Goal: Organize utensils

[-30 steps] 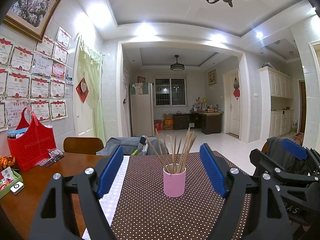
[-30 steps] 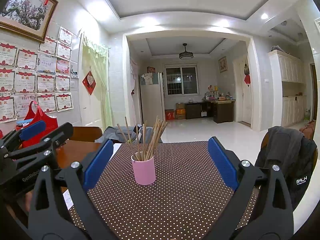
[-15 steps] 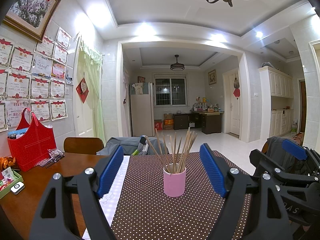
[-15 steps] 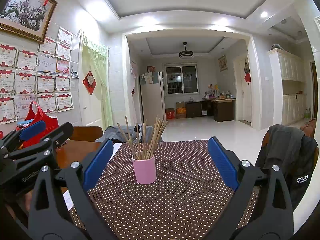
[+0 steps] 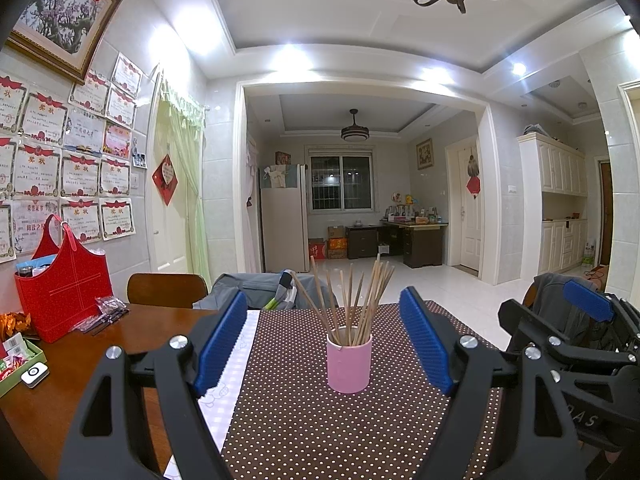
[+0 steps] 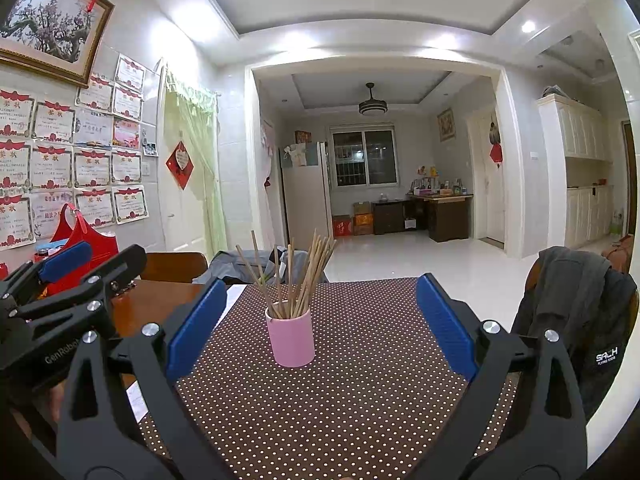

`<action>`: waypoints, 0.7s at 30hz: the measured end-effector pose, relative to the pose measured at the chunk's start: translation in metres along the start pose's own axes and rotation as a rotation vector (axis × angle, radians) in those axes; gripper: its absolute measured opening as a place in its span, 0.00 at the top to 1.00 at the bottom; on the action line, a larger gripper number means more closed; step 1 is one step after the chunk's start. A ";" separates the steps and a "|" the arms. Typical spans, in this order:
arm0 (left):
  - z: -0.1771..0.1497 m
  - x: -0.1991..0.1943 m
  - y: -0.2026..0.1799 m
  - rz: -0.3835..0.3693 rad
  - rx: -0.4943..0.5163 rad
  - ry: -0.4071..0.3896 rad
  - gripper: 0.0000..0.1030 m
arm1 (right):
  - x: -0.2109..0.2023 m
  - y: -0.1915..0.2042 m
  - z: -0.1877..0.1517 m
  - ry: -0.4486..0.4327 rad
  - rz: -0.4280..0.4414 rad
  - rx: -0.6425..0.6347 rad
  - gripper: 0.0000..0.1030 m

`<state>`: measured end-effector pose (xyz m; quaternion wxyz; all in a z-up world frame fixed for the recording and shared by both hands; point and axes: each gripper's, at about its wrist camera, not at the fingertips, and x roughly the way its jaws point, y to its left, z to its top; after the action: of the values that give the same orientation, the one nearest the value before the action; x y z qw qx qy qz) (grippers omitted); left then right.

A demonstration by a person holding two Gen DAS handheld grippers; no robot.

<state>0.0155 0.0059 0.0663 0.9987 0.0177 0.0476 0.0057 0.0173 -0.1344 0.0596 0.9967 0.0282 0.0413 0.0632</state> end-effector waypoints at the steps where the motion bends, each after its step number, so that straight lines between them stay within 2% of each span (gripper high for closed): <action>1: 0.000 0.000 0.000 0.000 0.001 -0.001 0.25 | 0.001 0.000 0.000 0.000 0.000 0.001 0.09; 21: 0.000 0.000 0.001 0.000 0.003 0.000 0.25 | -0.001 0.006 0.000 0.005 0.003 0.007 0.09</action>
<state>0.0151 0.0067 0.0665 0.9987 0.0192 0.0474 0.0055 0.0160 -0.1285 0.0604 0.9964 0.0317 0.0440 0.0645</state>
